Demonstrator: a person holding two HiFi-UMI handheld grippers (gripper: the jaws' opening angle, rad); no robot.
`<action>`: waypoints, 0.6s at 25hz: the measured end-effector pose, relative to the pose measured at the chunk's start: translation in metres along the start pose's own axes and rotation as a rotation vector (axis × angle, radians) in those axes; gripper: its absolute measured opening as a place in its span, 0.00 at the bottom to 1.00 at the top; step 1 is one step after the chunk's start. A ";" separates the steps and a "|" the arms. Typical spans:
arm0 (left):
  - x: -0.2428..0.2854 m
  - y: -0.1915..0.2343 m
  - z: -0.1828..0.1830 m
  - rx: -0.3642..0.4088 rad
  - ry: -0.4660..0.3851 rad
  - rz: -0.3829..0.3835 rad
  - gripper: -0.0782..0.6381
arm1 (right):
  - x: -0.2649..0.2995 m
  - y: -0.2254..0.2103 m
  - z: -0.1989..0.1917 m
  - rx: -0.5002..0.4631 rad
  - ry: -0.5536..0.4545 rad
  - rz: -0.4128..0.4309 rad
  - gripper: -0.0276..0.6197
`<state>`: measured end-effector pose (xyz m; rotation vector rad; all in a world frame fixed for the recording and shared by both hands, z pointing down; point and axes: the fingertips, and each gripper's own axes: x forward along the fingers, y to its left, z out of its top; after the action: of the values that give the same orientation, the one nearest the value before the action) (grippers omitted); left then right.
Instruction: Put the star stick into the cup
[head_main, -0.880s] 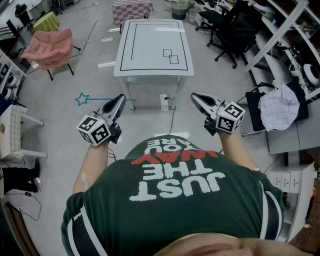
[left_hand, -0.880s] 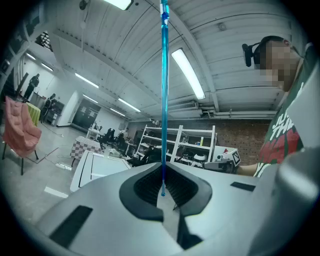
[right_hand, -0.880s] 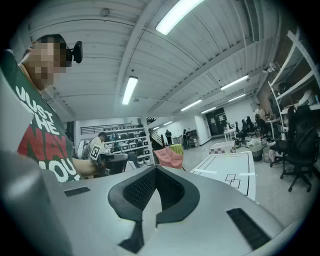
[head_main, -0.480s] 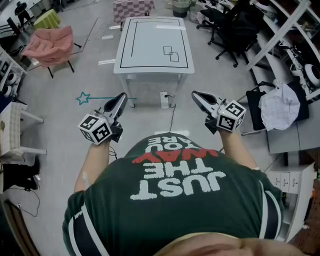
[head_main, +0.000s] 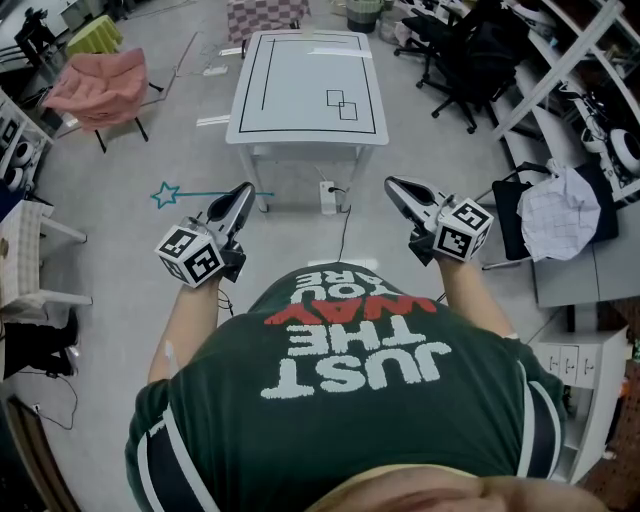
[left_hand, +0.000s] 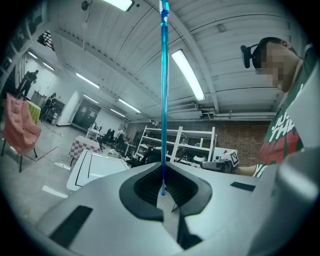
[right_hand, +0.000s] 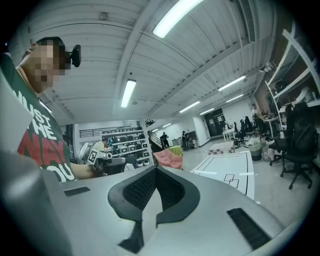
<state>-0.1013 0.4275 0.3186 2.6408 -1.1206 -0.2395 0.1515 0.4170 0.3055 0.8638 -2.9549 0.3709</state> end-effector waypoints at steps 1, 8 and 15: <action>0.001 0.000 -0.001 -0.001 0.001 0.000 0.13 | -0.001 -0.002 0.000 0.001 0.000 -0.001 0.09; 0.012 -0.008 -0.003 0.002 -0.001 0.003 0.13 | -0.008 -0.008 0.000 -0.004 -0.003 0.009 0.09; 0.034 -0.034 -0.006 0.015 -0.014 0.008 0.13 | -0.029 -0.017 0.005 -0.017 -0.004 0.035 0.09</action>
<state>-0.0531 0.4261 0.3125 2.6505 -1.1419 -0.2492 0.1854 0.4168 0.3016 0.8131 -2.9760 0.3452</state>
